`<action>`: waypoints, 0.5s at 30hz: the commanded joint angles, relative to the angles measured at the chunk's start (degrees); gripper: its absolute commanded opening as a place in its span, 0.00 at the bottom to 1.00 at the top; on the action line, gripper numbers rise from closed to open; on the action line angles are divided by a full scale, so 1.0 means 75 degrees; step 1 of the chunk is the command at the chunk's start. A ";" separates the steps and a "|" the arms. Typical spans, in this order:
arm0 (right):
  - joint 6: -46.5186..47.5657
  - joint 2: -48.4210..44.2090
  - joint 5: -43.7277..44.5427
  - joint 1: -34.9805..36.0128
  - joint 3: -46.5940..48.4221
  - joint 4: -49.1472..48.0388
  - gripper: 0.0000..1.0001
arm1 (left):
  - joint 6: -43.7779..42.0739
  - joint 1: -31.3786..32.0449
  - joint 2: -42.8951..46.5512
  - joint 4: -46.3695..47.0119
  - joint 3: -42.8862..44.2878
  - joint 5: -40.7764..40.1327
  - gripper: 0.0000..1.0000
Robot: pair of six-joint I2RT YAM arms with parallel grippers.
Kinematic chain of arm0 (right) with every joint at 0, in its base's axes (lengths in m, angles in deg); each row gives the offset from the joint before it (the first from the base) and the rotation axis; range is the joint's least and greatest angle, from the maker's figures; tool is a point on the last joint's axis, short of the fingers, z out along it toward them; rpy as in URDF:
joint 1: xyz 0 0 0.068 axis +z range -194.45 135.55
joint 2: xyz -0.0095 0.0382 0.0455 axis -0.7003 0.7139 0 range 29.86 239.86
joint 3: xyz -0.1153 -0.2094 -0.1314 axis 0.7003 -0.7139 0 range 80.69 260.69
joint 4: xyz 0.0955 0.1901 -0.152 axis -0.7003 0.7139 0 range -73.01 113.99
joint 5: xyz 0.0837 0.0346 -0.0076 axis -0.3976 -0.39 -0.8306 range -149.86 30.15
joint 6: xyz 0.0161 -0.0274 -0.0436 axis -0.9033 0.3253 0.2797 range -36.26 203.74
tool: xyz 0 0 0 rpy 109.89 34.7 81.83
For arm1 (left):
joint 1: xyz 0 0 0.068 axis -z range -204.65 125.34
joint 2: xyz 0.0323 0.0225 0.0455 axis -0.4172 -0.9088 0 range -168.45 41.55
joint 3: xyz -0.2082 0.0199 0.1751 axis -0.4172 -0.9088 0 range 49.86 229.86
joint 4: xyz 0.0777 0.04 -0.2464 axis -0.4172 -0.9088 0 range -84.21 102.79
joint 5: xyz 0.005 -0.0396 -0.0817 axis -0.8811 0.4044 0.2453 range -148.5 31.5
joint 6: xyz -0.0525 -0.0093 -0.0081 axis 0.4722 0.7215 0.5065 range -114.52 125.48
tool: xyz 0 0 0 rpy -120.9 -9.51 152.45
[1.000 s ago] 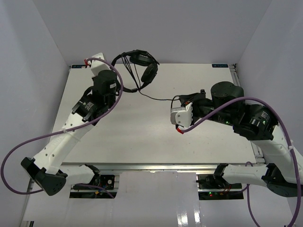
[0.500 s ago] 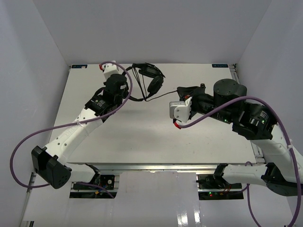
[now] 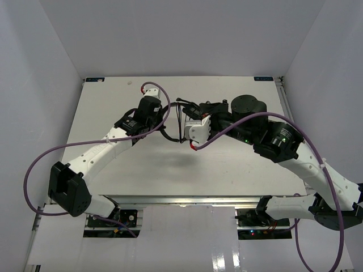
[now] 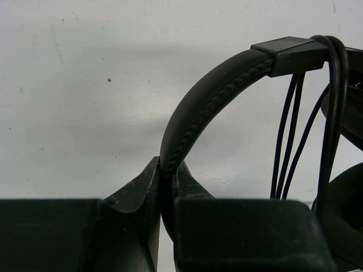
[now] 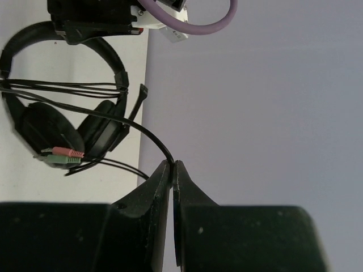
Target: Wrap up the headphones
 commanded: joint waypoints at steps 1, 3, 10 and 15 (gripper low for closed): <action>0.0656 -0.0042 0.0685 -0.0006 -0.0322 -0.1458 0.08 | -0.0649 -0.0018 0.0454 0.0245 -0.0213 0.1084 0.00; 0.0770 -0.0015 0.0757 -0.0039 -0.0383 -0.1576 0.08 | -0.0907 -0.0014 0.0601 0.0246 -0.0398 0.1321 0.00; 0.1178 0.0204 0.0760 -0.0204 -0.0501 -0.1689 0.08 | -0.2059 0.0008 0.1172 0.0394 -0.1096 0.3274 0.00; 0.1486 0.0282 0.0736 -0.0303 -0.0710 -0.1812 0.08 | -0.2446 0.0025 0.1385 0.0383 -0.1332 0.3819 0.00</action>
